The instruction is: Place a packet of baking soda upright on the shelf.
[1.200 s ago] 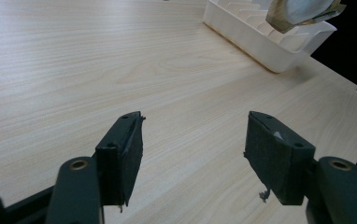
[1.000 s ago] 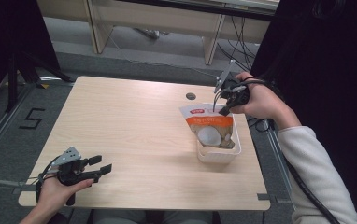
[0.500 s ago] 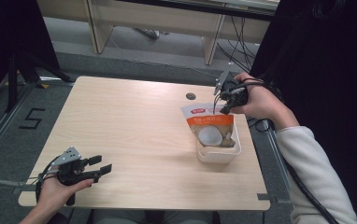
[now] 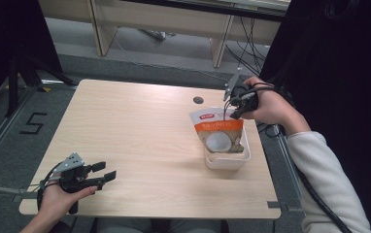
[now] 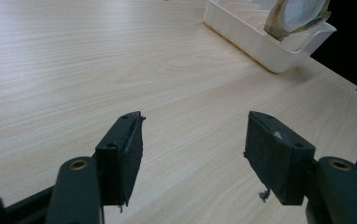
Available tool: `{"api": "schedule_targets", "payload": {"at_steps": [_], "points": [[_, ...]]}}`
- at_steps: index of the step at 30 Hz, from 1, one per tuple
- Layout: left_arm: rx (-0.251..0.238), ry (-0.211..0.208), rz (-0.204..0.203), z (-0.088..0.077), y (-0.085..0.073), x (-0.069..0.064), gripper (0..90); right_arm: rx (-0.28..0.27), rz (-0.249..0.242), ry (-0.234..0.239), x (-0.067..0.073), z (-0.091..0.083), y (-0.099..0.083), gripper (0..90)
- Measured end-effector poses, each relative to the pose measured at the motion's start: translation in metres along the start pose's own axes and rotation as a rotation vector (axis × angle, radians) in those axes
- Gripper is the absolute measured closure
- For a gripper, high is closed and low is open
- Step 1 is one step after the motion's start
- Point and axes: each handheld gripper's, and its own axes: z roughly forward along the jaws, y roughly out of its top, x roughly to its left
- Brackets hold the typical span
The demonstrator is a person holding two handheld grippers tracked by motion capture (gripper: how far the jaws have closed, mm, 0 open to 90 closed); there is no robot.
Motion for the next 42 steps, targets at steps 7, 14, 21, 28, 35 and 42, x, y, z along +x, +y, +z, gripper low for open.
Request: {"api": "schedule_targets", "payload": {"at_steps": [7,14,21,28,35,42], "points": [[-0.005,0.006,-0.008,0.000,0.000,0.000,36.2,0.021,-0.008,-0.015,-0.004,0.003,-0.005,90.0],[-0.004,0.002,-0.004,0.000,0.000,0.000,36.2,0.027,-0.003,-0.018,-0.006,0.001,-0.011,90.0],[-0.003,0.001,-0.002,0.000,0.000,0.000,36.2,0.041,-0.007,-0.022,-0.006,0.005,-0.012,90.0],[-0.004,0.001,-0.003,0.000,0.000,0.000,36.2,0.062,-0.002,-0.025,-0.008,0.006,-0.016,90.0],[-0.002,0.001,-0.002,0.000,0.000,0.000,36.2,0.099,-0.005,-0.026,-0.008,0.013,-0.022,90.0],[-0.002,0.001,-0.002,0.000,0.000,0.000,36.2,0.117,-0.002,-0.003,-0.009,0.014,-0.027,90.0]]}}
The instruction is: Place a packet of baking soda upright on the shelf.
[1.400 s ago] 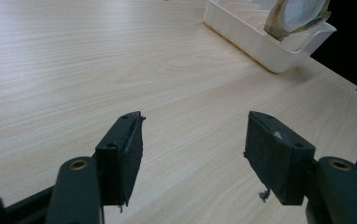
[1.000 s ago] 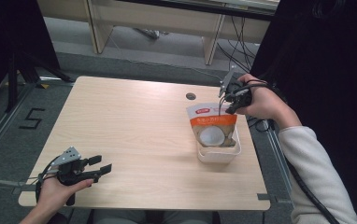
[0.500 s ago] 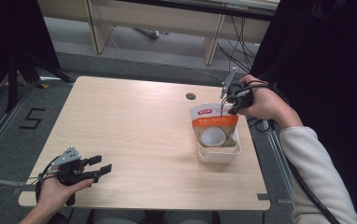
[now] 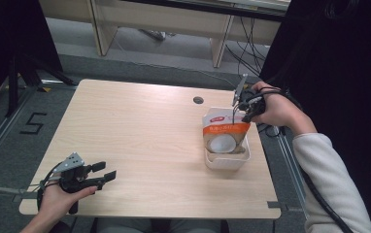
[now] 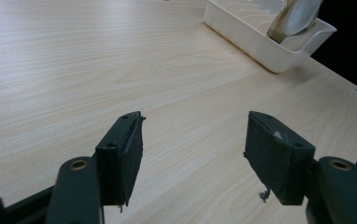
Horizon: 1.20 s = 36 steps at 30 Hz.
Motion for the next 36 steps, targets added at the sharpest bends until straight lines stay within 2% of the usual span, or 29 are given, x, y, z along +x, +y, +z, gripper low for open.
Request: {"api": "schedule_targets", "payload": {"at_steps": [1,6,8,10,12,13,15,16,18,19,22,23,24,25,26,27,28,30,31,32,35,36], "points": [[0.000,-0.001,0.000,0.000,0.000,0.000,36.2,0.010,0.013,-0.007,0.001,-0.001,-0.001,90.0],[0.002,0.000,0.002,0.000,0.000,0.000,36.2,0.017,0.016,-0.013,-0.001,0.003,-0.004,90.0],[0.000,0.000,-0.001,0.000,0.000,0.000,36.2,0.042,0.016,-0.004,0.000,0.006,-0.004,90.0],[0.001,0.001,-0.003,0.000,0.000,0.000,36.2,0.059,0.010,-0.017,0.001,0.007,-0.004,90.0],[0.001,0.003,-0.009,0.001,0.000,-0.001,36.2,0.066,0.003,-0.015,0.000,0.009,-0.005,90.0],[0.001,0.004,-0.009,0.001,0.000,-0.001,36.2,0.073,0.018,-0.014,0.001,0.009,-0.006,90.0],[0.001,0.004,-0.010,0.001,0.000,-0.001,36.2,0.077,0.005,-0.005,0.000,0.011,-0.007,90.0],[0.002,0.004,-0.010,0.001,0.000,-0.001,36.2,0.079,0.019,-0.001,0.000,0.012,-0.008,90.0],[0.001,0.003,-0.009,0.001,0.000,-0.001,36.3,0.102,0.011,-0.002,-0.001,0.014,-0.009,90.0],[0.002,0.001,0.002,0.000,0.000,0.000,36.2,0.105,0.012,0.003,-0.001,0.016,-0.010,90.0],[0.003,0.001,-0.007,0.001,0.000,-0.001,36.2,0.119,0.031,0.013,-0.001,0.017,-0.012,90.0],[0.002,0.003,-0.011,0.001,0.000,-0.001,36.2,0.112,0.005,0.011,-0.004,0.018,-0.014,90.0],[0.001,0.002,-0.010,0.001,0.000,-0.001,36.2,0.108,0.005,0.020,-0.004,0.019,-0.014,90.0],[0.001,0.003,-0.011,0.001,0.000,-0.001,36.2,0.115,0.013,0.027,-0.004,0.019,-0.015,90.0],[0.003,0.002,-0.006,0.001,0.000,-0.001,36.2,0.129,0.043,0.027,-0.002,0.018,-0.015,90.0],[0.004,0.000,0.001,0.001,0.000,0.000,36.2,0.123,0.021,0.020,-0.003,0.019,-0.015,90.0],[0.005,0.000,0.001,0.001,0.000,-0.001,36.2,0.131,0.026,0.014,-0.003,0.020,-0.015,90.0],[0.002,0.001,0.001,0.000,0.000,-0.001,36.3,0.137,-0.005,0.018,-0.004,0.023,-0.015,90.0],[0.002,0.001,0.000,0.000,0.000,0.000,36.2,0.158,0.037,0.030,-0.002,0.023,-0.016,90.0],[0.002,0.002,-0.009,0.001,0.000,-0.001,36.2,0.158,0.037,0.030,-0.002,0.023,-0.016,90.0],[0.004,-0.001,0.001,0.001,0.000,-0.001,36.2,0.153,0.018,0.031,-0.003,0.026,-0.018,90.0],[0.005,-0.001,0.002,0.001,0.000,-0.001,36.2,0.163,0.031,0.024,-0.002,0.028,-0.018,90.0]]}}
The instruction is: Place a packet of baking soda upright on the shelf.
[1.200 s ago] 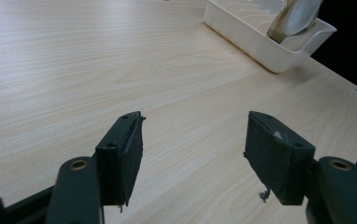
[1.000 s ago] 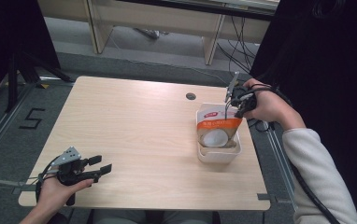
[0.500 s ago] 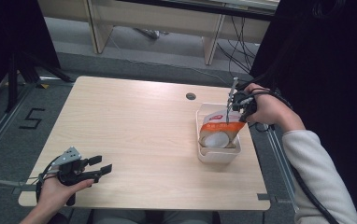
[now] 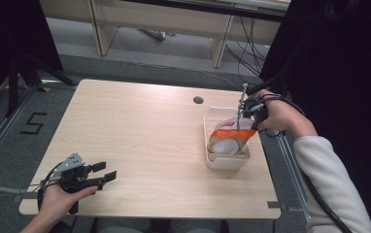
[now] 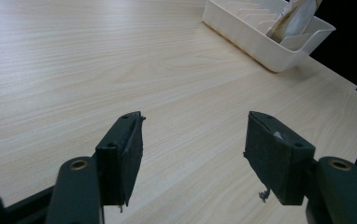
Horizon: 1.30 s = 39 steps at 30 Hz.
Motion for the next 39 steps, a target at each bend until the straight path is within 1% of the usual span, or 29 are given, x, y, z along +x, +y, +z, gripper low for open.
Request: {"api": "schedule_targets", "payload": {"at_steps": [1,2,3,4,5,6,7,9,11,12,13,14,16,17,18,21,22,24,25,26,27,28,29,32,33,34,35,36,39], "points": [[0.000,0.000,0.000,0.000,0.000,0.000,36.2,0.022,0.003,0.003,0.001,0.005,0.000,90.0],[-0.001,0.000,0.000,0.000,0.000,0.000,36.2,0.022,0.003,0.003,0.001,0.005,0.000,90.0],[-0.002,0.000,-0.001,0.000,0.000,0.000,36.2,0.020,-0.034,0.003,-0.001,0.008,0.000,90.0],[-0.001,0.001,-0.002,0.000,0.000,0.000,36.2,0.030,0.001,0.009,0.002,0.008,-0.001,90.0],[0.000,0.001,-0.002,0.000,0.000,0.000,36.2,0.025,-0.005,0.014,0.001,0.009,-0.001,90.0],[0.000,0.001,-0.001,0.000,0.000,0.000,36.2,0.026,0.005,0.016,0.001,0.009,-0.003,89.0],[0.000,0.001,-0.001,0.000,0.000,0.000,36.2,0.026,0.005,0.016,0.001,0.009,-0.003,89.0],[-0.001,0.001,-0.002,0.000,0.000,0.000,36.2,-0.003,0.035,0.017,0.002,0.008,-0.004,84.8],[0.000,0.002,-0.003,0.000,0.000,0.000,36.2,-0.060,0.062,0.030,0.003,0.004,-0.005,77.1],[0.000,0.002,-0.002,0.000,0.000,0.000,36.2,-0.113,0.061,0.028,0.003,-0.001,-0.005,71.8],[-0.001,0.001,-0.002,0.000,0.000,0.000,36.2,-0.113,0.061,0.028,0.003,-0.001,-0.005,71.8],[-0.001,0.001,-0.001,0.000,0.000,0.000,36.2,-0.131,0.079,0.027,0.004,-0.004,-0.004,68.6],[0.000,0.001,-0.001,0.000,0.000,0.000,36.2,-0.206,0.098,0.035,0.006,-0.010,-0.003,62.3],[0.000,0.000,-0.003,0.000,0.000,0.000,36.2,-0.236,0.107,0.045,0.007,-0.013,-0.002,60.7],[0.000,-0.001,-0.004,0.000,0.000,0.000,36.2,-0.265,0.122,0.066,0.009,-0.017,-0.001,59.4],[0.000,-0.001,-0.003,0.000,0.000,0.000,36.2,-0.361,0.142,0.074,0.014,-0.025,0.003,53.4],[0.000,-0.001,-0.004,0.000,0.000,0.000,36.2,-0.391,0.148,0.070,0.016,-0.027,0.005,51.7],[0.000,-0.001,-0.003,0.000,0.000,0.000,36.2,-0.422,0.178,0.066,0.023,-0.031,0.010,47.9],[0.000,-0.001,-0.004,0.000,0.000,0.000,36.2,-0.460,0.175,0.041,0.029,-0.035,0.017,45.8],[0.000,0.000,-0.003,0.000,0.000,0.000,36.2,-0.460,0.175,0.041,0.029,-0.035,0.017,45.8],[0.000,-0.001,-0.004,0.000,0.000,0.000,36.2,-0.486,0.159,0.046,0.032,-0.036,0.021,45.6],[0.000,-0.001,-0.004,0.000,0.000,0.000,36.2,-0.504,0.179,0.053,0.036,-0.038,0.024,45.6],[0.000,0.000,-0.003,0.000,0.000,0.000,36.2,-0.527,0.183,0.046,0.039,-0.039,0.027,45.5],[-0.001,-0.001,-0.004,0.000,0.000,0.000,36.2,-0.600,0.178,0.048,0.051,-0.040,0.038,46.0],[-0.001,-0.001,-0.003,0.000,0.000,0.000,36.2,-0.631,0.159,0.036,0.054,-0.040,0.041,46.2],[-0.002,-0.001,-0.003,0.000,0.000,0.000,36.2,-0.647,0.163,0.042,0.060,-0.039,0.045,46.5],[-0.002,0.000,-0.003,0.000,0.000,0.000,36.2,-0.669,0.142,0.035,0.064,-0.039,0.049,47.1],[-0.002,0.000,-0.004,0.000,0.000,0.000,36.2,-0.695,0.136,0.017,0.070,-0.038,0.053,47.2],[-0.001,-0.001,-0.001,0.000,0.000,0.000,36.2,-0.747,0.102,0.030,0.089,-0.032,0.065,47.0]]}}
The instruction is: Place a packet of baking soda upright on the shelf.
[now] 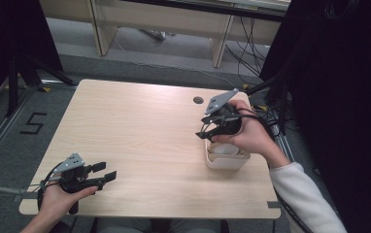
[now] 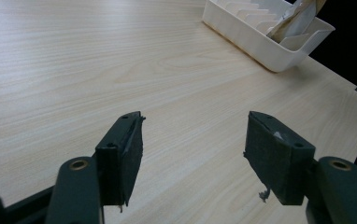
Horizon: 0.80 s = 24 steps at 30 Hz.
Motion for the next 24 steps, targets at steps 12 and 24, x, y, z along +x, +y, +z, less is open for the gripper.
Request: {"api": "schedule_targets", "payload": {"at_steps": [12,24], "points": [[0.003,0.002,-0.007,0.001,-0.001,-0.001,36.1,0.007,0.030,0.142,0.066,0.083,-0.045,47.8],[0.009,-0.008,0.003,0.002,0.000,-0.002,35.4,-0.006,0.111,0.190,0.099,0.114,-0.088,47.3]]}}
